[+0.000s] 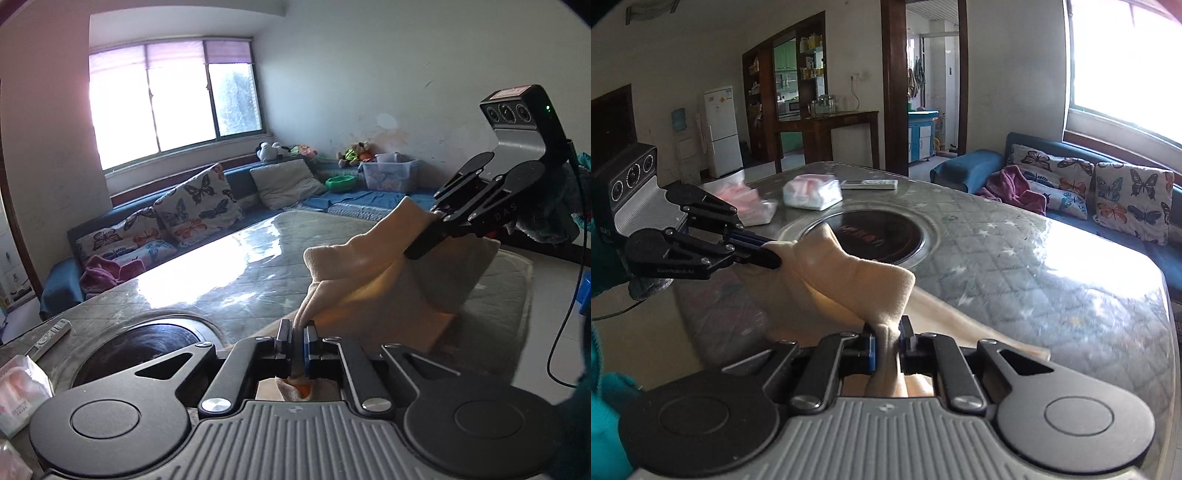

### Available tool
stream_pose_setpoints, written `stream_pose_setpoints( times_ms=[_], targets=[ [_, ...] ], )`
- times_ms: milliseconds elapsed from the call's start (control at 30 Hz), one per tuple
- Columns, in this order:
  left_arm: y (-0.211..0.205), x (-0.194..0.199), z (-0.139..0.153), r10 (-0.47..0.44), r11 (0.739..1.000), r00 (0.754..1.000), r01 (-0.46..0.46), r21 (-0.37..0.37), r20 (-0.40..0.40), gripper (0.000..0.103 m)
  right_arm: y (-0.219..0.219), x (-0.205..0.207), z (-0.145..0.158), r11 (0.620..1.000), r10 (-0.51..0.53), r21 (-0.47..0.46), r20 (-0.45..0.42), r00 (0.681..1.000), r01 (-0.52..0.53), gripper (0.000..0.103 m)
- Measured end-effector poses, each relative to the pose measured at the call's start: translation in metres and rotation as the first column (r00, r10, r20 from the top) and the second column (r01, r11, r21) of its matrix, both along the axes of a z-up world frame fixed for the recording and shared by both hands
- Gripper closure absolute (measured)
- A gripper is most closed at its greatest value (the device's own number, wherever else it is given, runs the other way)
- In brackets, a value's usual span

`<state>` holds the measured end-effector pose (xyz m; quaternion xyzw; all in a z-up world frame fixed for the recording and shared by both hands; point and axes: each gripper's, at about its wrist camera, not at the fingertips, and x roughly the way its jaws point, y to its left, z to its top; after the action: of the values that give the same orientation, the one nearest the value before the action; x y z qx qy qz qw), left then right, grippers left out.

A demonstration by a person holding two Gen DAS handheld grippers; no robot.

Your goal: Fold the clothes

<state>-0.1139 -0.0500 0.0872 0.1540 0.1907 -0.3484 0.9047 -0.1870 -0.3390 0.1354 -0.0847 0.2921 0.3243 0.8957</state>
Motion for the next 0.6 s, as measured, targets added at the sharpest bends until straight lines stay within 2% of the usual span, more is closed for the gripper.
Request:
stream_pose_setpoints(
  times_ms=[167, 300, 367, 400, 433, 500, 600],
  targets=[
    [-0.013, 0.062, -0.020, 0.053, 0.998, 0.997, -0.051, 0.034, -0.057, 0.097, 0.002, 0.063, -0.016, 0.999, -0.029, -0.017, -0.043, 0.999, 0.028, 0.094],
    [-0.020, 0.105, -0.047, 0.105, 0.993, 0.985, -0.097, 0.060, -0.136, 0.096, 0.005, 0.107, -0.044, 0.996, -0.092, -0.018, -0.102, 0.990, 0.091, 0.093],
    [-0.022, 0.115, -0.058, 0.140, 0.988, 0.978, -0.129, 0.080, -0.152, 0.096, 0.004, 0.122, -0.062, 0.991, -0.134, -0.004, -0.124, 0.983, 0.135, 0.092],
    [-0.023, 0.120, -0.064, 0.158, 0.985, 0.975, -0.145, 0.090, -0.158, 0.093, 0.003, 0.125, -0.069, 0.986, -0.164, 0.004, -0.125, 0.979, 0.166, 0.084],
    [-0.022, 0.122, -0.066, 0.169, 0.984, 0.972, -0.156, 0.092, -0.163, 0.092, 0.001, 0.127, -0.074, 0.981, -0.189, 0.009, -0.126, 0.974, 0.192, 0.081],
    [-0.021, 0.125, -0.068, 0.188, 0.980, 0.967, -0.175, 0.091, -0.170, 0.087, -0.005, 0.129, -0.084, 0.970, -0.237, 0.018, -0.128, 0.963, 0.241, 0.080],
    [-0.020, 0.124, -0.062, 0.212, 0.975, 0.965, -0.199, 0.095, -0.153, 0.086, -0.019, 0.119, -0.084, 0.953, -0.295, 0.042, -0.112, 0.949, 0.301, 0.076]
  ],
)
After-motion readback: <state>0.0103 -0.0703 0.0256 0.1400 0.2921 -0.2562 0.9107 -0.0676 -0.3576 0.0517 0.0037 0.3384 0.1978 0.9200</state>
